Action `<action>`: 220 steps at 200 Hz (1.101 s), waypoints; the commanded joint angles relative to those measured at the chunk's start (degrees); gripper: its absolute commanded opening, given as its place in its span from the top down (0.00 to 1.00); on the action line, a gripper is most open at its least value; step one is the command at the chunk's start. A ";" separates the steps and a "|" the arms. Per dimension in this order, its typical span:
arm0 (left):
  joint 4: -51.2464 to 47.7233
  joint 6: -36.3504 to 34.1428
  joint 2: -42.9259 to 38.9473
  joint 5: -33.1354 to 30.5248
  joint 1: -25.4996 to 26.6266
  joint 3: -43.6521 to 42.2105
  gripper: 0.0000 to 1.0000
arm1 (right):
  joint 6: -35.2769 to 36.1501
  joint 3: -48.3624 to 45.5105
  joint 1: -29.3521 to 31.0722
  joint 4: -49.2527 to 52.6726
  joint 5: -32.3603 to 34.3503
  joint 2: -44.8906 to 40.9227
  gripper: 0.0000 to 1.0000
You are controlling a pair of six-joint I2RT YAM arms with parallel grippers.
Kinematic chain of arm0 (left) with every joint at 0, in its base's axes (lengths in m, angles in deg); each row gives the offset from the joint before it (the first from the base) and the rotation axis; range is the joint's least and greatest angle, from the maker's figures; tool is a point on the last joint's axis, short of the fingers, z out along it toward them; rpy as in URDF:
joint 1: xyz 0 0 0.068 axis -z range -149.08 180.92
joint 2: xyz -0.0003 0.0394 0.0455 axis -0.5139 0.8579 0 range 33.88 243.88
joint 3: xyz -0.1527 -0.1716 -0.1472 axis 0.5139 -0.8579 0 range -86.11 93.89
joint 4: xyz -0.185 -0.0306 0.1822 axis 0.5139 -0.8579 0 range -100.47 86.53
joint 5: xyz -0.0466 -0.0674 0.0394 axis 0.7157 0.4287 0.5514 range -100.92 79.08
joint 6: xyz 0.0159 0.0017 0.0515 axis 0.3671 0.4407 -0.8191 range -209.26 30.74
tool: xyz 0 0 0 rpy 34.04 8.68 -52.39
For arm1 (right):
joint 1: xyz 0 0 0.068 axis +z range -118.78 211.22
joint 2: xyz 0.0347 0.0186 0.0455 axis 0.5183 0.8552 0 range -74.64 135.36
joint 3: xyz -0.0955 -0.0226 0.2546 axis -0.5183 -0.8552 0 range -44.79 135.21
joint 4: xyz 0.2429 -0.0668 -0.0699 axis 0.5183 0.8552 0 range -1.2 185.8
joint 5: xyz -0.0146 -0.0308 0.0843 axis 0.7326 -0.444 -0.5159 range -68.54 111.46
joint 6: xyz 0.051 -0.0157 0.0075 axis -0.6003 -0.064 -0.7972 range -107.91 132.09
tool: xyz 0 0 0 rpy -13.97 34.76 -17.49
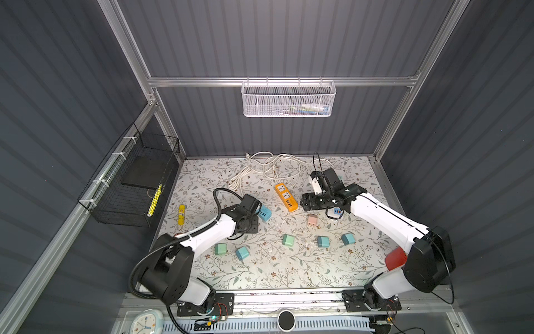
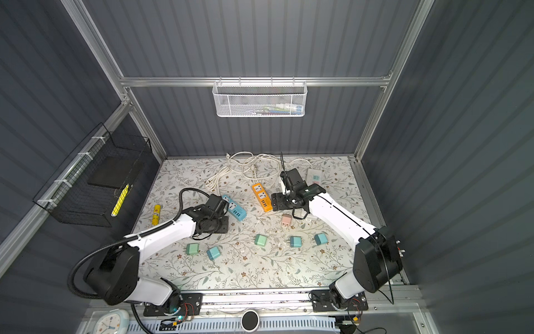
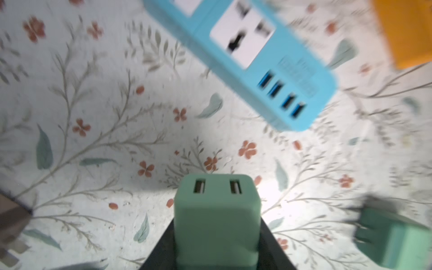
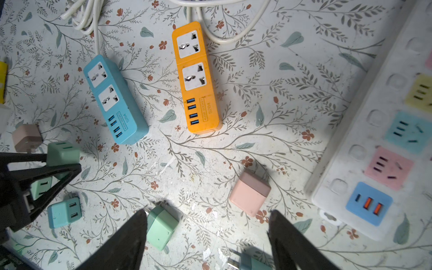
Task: Insert the plug
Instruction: 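Lift the green adapter with the left gripper toward the right gripper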
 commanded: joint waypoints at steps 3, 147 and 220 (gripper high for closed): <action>10.36 -6.75 -5.00 -2.14 0.89 -1.13 0.64 | 0.18 2.65 -0.14 1.22 -0.55 -1.18 0.18; 50.38 -26.18 1.05 8.62 9.60 -4.61 0.72 | 3.86 13.15 -0.16 5.38 -27.79 2.61 0.48; 50.40 -26.44 0.79 10.63 10.19 -4.87 0.70 | 4.30 12.92 -0.10 6.31 -29.67 7.15 0.47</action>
